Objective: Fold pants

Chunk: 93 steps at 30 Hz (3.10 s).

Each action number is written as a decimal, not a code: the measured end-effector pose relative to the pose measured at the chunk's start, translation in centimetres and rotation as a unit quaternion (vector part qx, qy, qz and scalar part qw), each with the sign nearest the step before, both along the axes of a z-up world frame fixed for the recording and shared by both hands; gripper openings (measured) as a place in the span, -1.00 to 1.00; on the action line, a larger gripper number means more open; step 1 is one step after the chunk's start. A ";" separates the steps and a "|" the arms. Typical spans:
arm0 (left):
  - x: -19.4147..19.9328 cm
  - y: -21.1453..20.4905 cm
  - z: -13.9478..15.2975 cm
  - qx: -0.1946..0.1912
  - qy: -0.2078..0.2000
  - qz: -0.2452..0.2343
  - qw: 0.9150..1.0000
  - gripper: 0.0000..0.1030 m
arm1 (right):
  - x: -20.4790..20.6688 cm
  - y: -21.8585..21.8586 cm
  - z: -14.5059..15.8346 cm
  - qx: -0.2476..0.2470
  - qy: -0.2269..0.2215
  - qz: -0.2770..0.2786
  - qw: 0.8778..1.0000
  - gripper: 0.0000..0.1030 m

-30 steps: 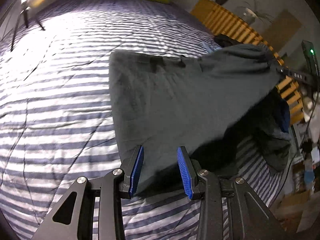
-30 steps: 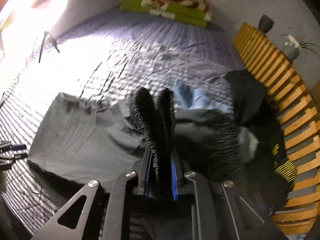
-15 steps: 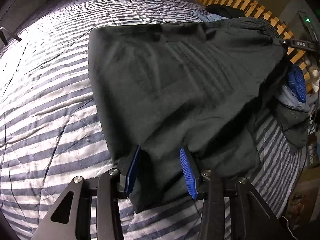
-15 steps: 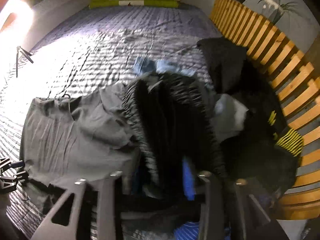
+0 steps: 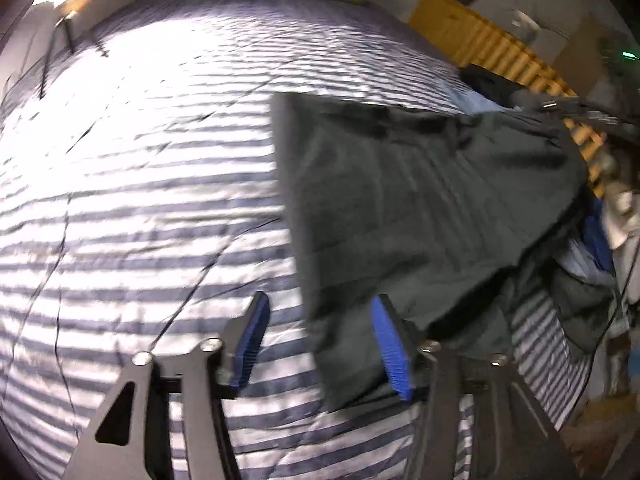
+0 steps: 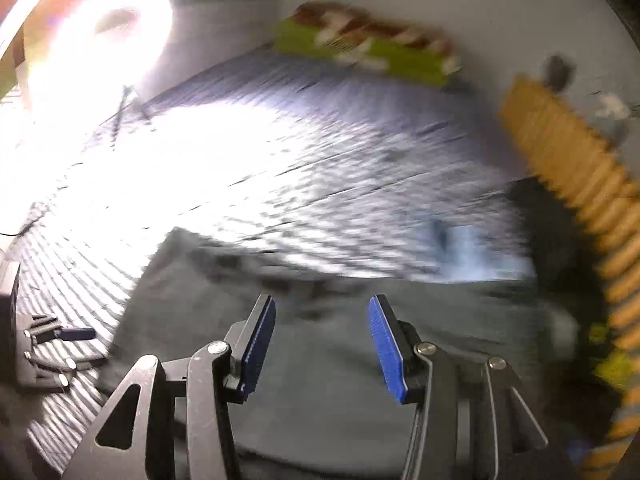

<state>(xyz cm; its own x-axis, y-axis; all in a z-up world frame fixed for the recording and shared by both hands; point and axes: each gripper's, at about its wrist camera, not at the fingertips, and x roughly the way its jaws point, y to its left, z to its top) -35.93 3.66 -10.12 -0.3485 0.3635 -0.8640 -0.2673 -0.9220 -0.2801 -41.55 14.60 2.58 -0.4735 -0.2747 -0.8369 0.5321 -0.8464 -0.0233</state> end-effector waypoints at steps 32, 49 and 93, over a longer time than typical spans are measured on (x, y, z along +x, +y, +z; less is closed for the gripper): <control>3.1 0.5 -1.8 0.051 0.000 0.039 0.998 -0.91 | 0.2 -22.3 -13.3 0.110 -0.178 0.027 0.978 -0.07; 3.5 -0.6 -1.0 0.125 -0.026 0.061 0.990 -0.95 | 0.0 -17.4 -11.6 -0.011 -0.199 -0.002 0.980 -0.96; 14.3 -29.4 -3.2 0.123 -0.049 0.297 0.946 -0.59 | 8.5 -11.3 -9.0 0.000 -0.046 0.028 0.999 -0.43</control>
